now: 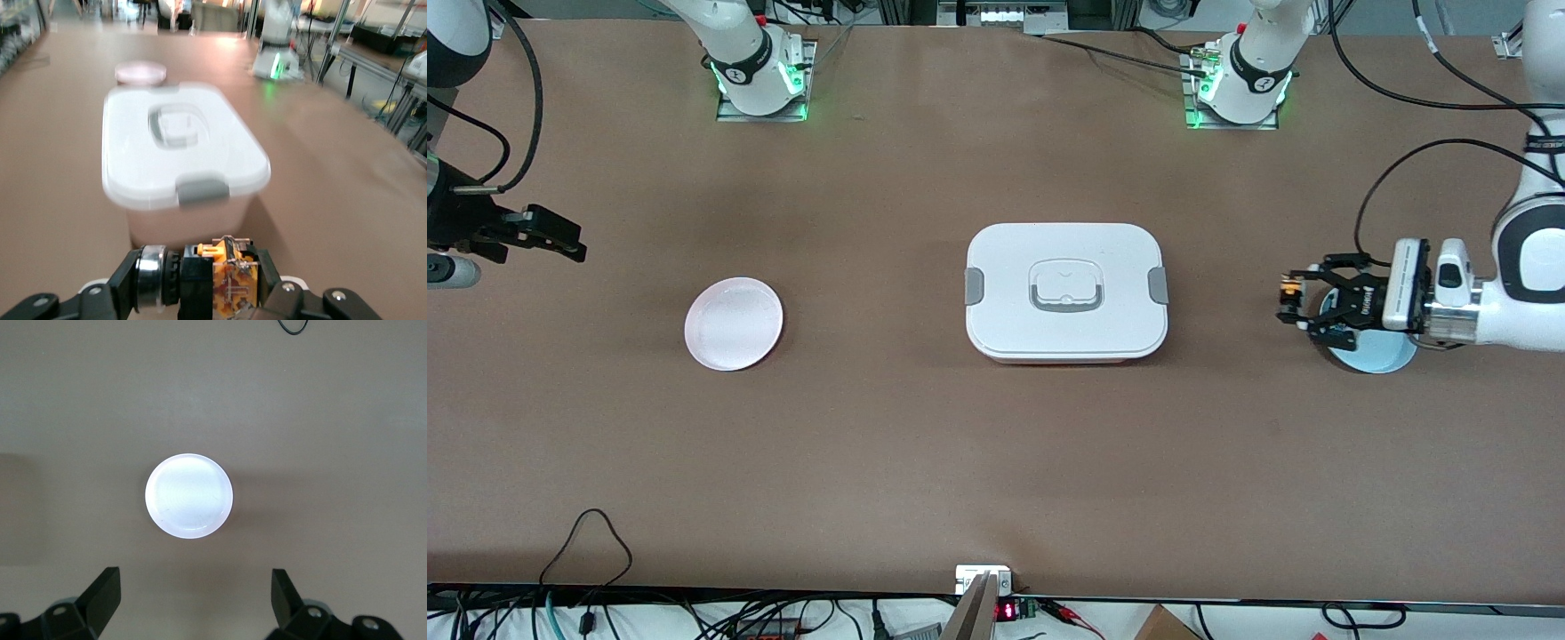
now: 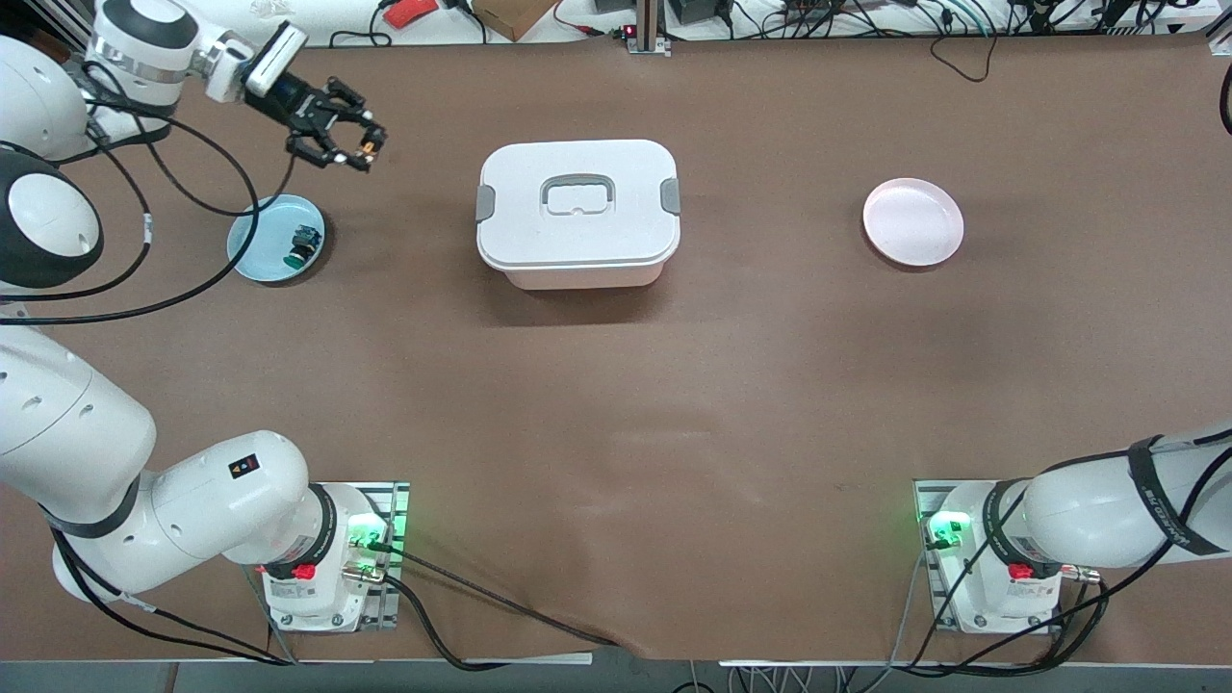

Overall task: Transfer orange switch to right arm and place
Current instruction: 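Lift the orange switch with the left gripper toward the white box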

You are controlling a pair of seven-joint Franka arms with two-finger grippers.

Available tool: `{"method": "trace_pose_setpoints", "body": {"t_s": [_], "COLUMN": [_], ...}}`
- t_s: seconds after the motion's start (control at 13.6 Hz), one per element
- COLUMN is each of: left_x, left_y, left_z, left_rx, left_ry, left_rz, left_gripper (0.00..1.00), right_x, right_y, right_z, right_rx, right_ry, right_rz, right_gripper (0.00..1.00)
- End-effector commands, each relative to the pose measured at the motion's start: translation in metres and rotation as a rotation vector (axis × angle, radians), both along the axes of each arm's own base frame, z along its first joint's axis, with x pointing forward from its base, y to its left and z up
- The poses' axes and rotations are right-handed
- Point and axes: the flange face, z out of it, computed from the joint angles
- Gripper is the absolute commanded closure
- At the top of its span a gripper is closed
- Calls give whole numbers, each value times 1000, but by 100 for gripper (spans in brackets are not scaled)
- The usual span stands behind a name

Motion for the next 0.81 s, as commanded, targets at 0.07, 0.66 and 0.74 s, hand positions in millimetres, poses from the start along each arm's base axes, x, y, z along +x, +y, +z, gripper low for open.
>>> {"method": "trace_pose_setpoints", "body": {"t_s": [0.07,0.66,0.74], "left_x": [-7,-57,-61], "left_y": [-70,-237,-253], "left_z": [29,81,85], "left_rx": [-229,-426,-446], "left_ry": [64,100,107], "left_rz": [17,154,166], "left_gripper": [100,100,100], "right_x": [1,0,-1], "right_y": [-3,-5,-2], "right_z": [0,1,0], "right_rx": [-2,-3,-10], "right_ry": [-6,-4,5], "right_rz": [-14,-5,8], "right_gripper": [0,0,0]}}
